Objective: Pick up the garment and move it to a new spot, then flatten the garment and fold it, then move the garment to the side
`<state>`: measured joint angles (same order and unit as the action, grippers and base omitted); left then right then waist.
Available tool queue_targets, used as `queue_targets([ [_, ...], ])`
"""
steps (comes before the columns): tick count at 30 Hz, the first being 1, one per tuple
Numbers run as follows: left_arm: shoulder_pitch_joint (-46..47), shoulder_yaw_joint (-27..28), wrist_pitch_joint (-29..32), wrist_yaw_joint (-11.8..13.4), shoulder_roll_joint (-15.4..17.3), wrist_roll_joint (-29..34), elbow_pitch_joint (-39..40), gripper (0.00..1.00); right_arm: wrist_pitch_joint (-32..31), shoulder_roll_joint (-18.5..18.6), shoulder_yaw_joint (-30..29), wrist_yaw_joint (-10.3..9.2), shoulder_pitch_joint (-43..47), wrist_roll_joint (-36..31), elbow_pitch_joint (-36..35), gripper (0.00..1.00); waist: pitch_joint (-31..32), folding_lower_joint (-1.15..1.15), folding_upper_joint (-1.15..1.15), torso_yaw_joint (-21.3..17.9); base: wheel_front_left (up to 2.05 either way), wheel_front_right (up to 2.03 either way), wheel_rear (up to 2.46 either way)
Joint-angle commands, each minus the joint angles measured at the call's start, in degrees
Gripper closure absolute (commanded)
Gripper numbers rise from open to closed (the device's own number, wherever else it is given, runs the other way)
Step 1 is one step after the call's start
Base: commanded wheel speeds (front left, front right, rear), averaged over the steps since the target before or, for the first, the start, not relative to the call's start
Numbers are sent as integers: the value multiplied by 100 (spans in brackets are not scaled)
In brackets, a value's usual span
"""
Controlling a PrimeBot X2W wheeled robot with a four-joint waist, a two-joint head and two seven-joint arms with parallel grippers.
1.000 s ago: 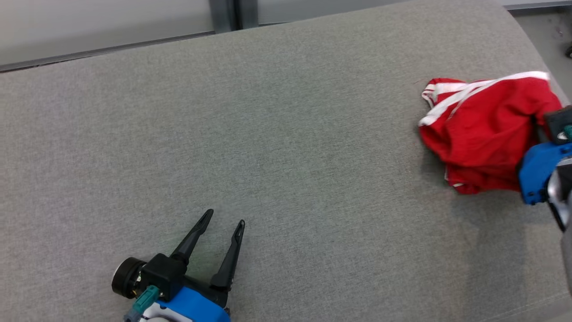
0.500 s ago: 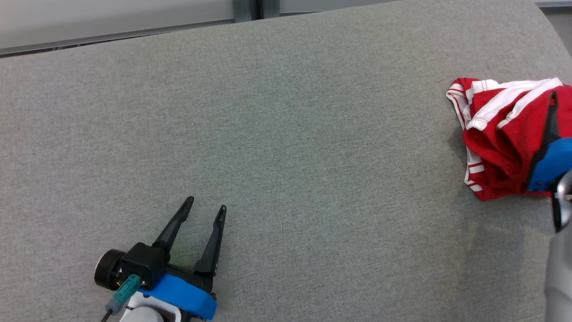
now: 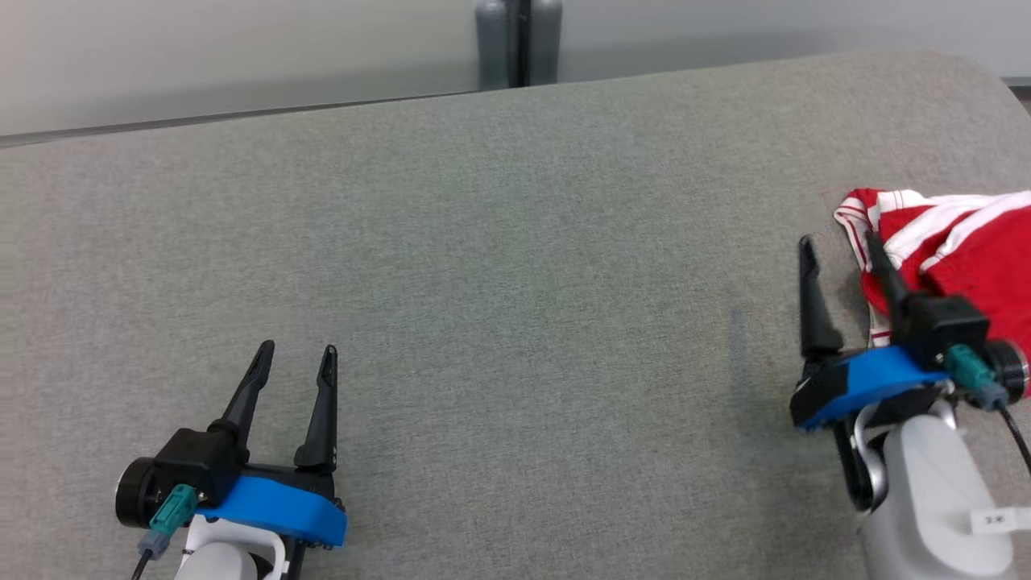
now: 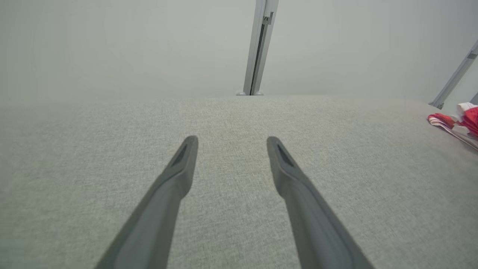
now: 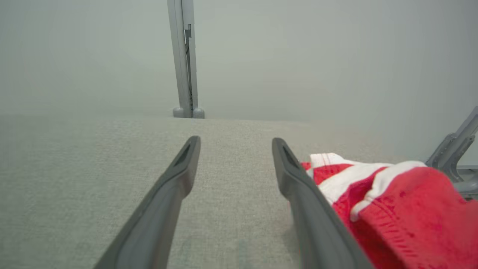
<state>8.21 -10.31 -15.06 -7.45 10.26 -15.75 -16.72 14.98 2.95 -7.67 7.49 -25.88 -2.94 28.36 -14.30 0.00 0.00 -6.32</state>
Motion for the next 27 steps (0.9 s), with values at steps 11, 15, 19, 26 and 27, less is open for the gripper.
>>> queue_targets([
  [11, -336, 562, -12, -6, -305, 306, -136, 0, 23, 5, 408, 0, 1139, 1020, -206, 0, 453, 0, 0, 393, 0, 0, 0],
  [15, -437, 695, -12, -6, -416, 368, -211, 0, 24, 6, 416, 0, 1304, 1163, -214, 0, 622, 0, 0, 460, 0, 0, 0],
  [19, -565, 763, -12, -6, -484, 424, -304, 0, 24, 5, 539, 0, 1465, 1187, -216, 0, 827, 0, 0, 508, 0, 0, 0],
  [26, -657, 851, -12, -6, -584, 481, -522, 0, 24, 8, 665, 0, 1614, 1057, -20, 0, 1239, 0, 0, 600, 0, 0, 0],
  [27, -664, 864, -12, -6, -596, 497, -556, 0, 24, 8, 675, 0, 1616, 1048, 14, 0, 1284, 0, 0, 608, 0, 0, 0],
])
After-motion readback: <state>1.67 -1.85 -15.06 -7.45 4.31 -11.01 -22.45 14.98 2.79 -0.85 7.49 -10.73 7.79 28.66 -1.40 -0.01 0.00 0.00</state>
